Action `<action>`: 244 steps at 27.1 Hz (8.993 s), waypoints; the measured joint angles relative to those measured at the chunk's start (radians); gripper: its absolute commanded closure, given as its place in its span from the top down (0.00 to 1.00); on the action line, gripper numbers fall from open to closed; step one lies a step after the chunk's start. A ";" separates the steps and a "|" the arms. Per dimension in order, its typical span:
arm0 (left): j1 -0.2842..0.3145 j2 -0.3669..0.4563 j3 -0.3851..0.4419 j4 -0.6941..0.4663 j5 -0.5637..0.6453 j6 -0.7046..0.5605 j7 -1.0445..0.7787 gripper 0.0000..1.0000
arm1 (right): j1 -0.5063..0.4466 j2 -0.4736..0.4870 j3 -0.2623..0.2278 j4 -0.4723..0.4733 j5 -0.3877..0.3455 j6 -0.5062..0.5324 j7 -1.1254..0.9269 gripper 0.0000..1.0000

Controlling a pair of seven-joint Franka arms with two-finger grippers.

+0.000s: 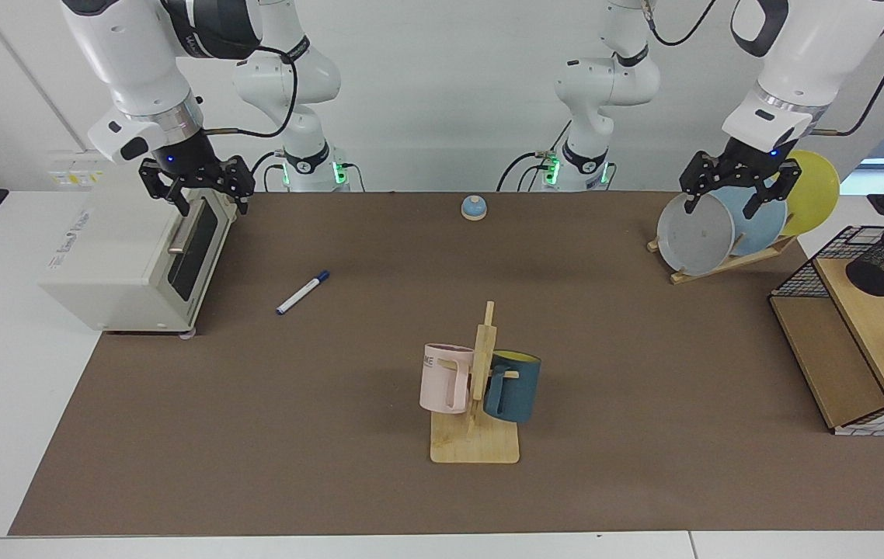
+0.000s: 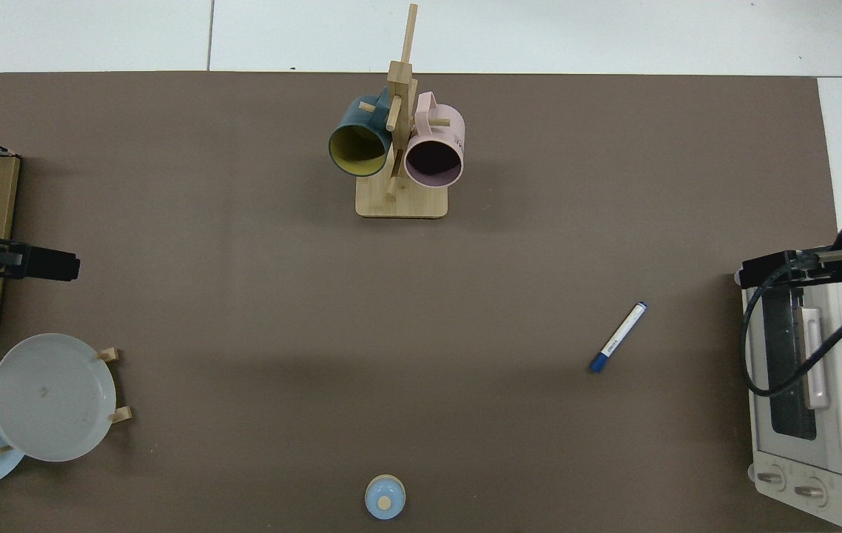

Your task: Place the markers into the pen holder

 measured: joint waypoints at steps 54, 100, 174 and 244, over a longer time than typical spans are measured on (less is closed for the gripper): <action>0.000 0.000 0.000 0.000 0.000 0.000 0.000 1.00 | -0.010 0.030 0.009 -0.294 0.122 0.243 0.386 0.99; 0.000 0.000 0.001 0.000 0.000 0.000 0.000 1.00 | 0.039 0.289 0.001 -0.452 0.124 0.572 0.865 0.12; -0.112 -0.061 -0.021 -0.206 -0.300 0.116 1.198 1.00 | 0.483 0.211 0.027 -0.041 0.562 0.590 1.800 0.00; -0.197 -0.120 -0.002 -0.339 -0.051 0.285 1.247 0.00 | 0.594 0.247 0.001 -0.047 0.520 0.593 1.746 1.00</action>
